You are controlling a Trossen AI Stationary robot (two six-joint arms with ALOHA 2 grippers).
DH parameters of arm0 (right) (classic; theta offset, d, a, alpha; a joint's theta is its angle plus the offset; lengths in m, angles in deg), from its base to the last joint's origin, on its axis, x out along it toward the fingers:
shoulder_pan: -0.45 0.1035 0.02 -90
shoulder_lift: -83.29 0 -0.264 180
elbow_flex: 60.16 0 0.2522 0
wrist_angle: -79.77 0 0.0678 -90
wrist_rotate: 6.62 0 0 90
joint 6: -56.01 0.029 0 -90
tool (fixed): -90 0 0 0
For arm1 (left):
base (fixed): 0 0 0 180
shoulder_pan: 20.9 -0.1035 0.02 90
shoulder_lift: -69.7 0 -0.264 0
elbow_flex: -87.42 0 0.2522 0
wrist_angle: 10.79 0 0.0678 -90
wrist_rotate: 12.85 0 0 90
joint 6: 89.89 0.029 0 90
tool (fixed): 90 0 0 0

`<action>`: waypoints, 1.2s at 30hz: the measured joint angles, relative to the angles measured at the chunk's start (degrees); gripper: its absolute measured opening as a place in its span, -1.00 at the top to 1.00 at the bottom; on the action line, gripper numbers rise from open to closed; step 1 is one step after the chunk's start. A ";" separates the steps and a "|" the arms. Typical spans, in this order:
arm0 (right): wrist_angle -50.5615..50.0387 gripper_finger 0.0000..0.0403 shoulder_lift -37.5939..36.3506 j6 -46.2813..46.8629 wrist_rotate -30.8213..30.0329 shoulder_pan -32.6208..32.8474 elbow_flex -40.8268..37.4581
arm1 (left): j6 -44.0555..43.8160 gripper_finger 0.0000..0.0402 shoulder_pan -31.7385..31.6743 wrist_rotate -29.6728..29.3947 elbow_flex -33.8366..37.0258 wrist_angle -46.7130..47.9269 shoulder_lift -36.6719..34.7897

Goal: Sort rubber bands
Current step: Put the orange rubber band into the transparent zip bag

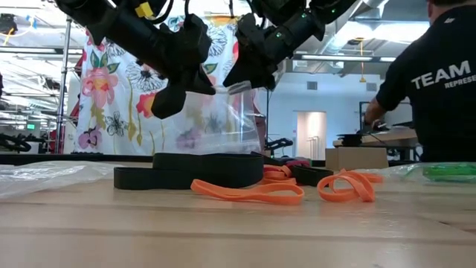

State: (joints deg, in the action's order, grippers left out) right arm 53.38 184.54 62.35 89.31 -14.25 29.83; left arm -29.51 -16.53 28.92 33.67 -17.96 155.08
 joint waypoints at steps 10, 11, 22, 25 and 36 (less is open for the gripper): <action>2.91 0.19 0.00 -0.38 -0.02 1.00 0.00 | -0.18 1.00 0.07 0.15 0.00 -0.06 0.00; 2.89 0.19 0.00 -0.38 -0.02 1.16 0.00 | -0.16 1.00 0.07 0.15 0.00 -0.04 0.00; -0.02 0.19 0.23 -3.09 -5.76 1.53 0.00 | -1.62 1.00 0.28 0.13 0.00 -0.03 0.00; -0.77 0.19 0.37 -3.24 -5.92 1.84 -0.02 | -1.87 1.00 0.44 0.13 0.00 -0.04 0.00; 0.51 0.19 0.37 -3.47 -5.96 2.76 -0.02 | -2.15 1.00 0.44 0.11 0.00 0.00 0.00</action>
State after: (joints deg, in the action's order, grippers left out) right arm 53.89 184.91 58.88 83.34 -11.49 29.81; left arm -31.66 -16.08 29.03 33.67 -17.96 155.08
